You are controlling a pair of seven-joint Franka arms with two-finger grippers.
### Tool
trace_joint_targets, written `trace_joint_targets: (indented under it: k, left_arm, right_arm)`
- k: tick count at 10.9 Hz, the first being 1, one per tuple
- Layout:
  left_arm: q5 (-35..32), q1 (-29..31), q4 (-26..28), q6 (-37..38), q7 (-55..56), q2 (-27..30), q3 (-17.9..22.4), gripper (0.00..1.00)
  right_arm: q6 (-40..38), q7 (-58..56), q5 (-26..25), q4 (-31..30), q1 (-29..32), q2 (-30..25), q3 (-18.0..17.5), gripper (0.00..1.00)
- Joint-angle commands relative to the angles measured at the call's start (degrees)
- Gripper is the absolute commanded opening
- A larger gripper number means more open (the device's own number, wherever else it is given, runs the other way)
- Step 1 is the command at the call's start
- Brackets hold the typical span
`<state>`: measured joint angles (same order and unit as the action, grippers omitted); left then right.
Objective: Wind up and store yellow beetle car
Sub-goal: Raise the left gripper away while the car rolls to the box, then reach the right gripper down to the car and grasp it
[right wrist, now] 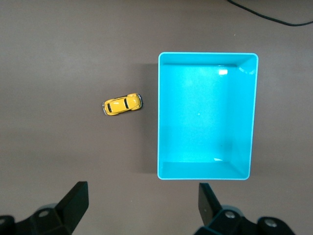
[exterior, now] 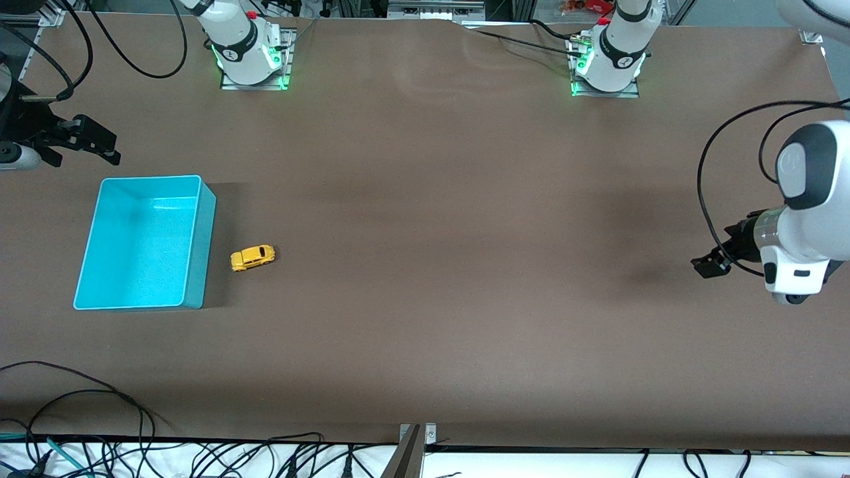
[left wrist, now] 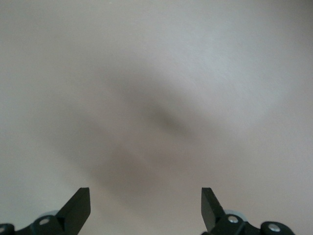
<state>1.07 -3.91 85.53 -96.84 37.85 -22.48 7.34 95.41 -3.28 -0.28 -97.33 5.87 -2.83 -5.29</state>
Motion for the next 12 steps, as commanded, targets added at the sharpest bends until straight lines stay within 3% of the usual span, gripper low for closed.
trace_joint_targets:
  k: [1, 4, 6, 8, 12]
  left_arm:
    - [-0.3, 0.8, 0.5, 3.2, -10.3, 5.9, -4.3, 1.0]
    - [-0.3, 2.2, 0.5, 5.7, -11.8, 7.3, -9.2, 1.0]
    - [-0.4, 1.6, 0.4, 5.7, -11.7, 7.3, -9.4, 1.0]
    - [-0.4, 1.6, -1.1, 5.7, -12.7, 7.2, -9.4, 1.0]
    - [-1.0, 2.3, -2.5, 5.8, -30.6, 6.7, -9.1, 1.0]
  right_arm:
    - [-2.0, -0.1, -0.4, 1.5, -0.2, 1.1, -0.4, 1.0]
    - [-3.1, -0.5, -0.7, 0.7, -1.3, 2.0, -1.3, 1.0]
    - [-2.4, -0.5, -0.6, 2.2, -4.0, 7.2, -1.5, 1.0]
    - [-2.2, -5.6, -0.2, 7.8, -5.9, 15.1, -2.2, 1.0]
    - [-1.9, -22.0, -0.3, 15.9, -6.7, 26.3, -2.3, 1.0]
